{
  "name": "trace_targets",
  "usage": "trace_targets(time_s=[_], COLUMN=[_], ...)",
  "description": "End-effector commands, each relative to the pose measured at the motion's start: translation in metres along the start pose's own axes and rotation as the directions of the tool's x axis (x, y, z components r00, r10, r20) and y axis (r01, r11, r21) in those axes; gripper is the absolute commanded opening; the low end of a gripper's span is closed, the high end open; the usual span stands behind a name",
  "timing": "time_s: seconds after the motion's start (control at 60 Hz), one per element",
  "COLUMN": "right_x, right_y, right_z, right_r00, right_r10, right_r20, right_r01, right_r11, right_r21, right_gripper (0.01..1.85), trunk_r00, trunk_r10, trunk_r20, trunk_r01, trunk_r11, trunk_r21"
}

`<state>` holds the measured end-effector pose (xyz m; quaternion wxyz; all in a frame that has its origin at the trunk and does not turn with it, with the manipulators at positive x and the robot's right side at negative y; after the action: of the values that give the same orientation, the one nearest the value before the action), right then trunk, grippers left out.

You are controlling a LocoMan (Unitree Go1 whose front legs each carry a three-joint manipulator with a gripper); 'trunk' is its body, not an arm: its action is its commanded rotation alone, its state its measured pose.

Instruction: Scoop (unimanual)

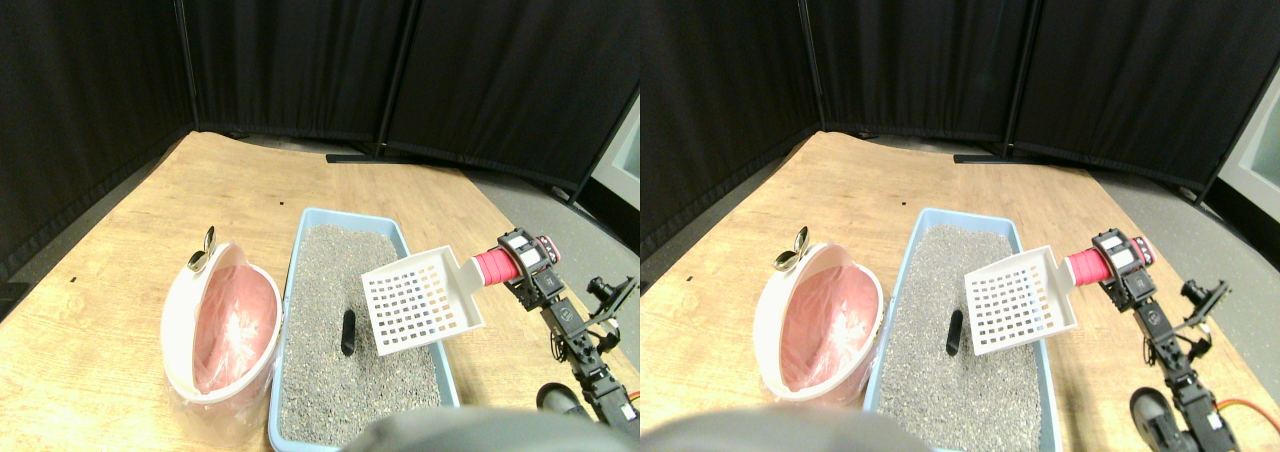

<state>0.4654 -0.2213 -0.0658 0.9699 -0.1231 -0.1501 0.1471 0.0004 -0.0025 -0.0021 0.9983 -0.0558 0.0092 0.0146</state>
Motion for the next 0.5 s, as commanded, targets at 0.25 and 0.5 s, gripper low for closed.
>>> trace_targets(time_s=[0.25, 0.5], right_x=[0.024, 0.040], right_y=[0.016, 0.020], right_z=[0.010, 0.005], right_r00=[0.991, 0.988], right_r10=[0.050, 0.049], right_r20=[-0.121, -0.147], right_r01=[-0.070, -0.086], right_r11=[0.983, 0.961], right_r21=[-0.168, -0.261], right_gripper=[0.06, 0.06], trunk_r00=[0.9972, 0.9953], trunk_r10=[0.064, 0.080], trunk_r20=[-0.039, -0.054], trunk_r01=[-0.066, -0.085], trunk_r11=[0.9955, 0.9922], trunk_r21=[-0.067, -0.091])
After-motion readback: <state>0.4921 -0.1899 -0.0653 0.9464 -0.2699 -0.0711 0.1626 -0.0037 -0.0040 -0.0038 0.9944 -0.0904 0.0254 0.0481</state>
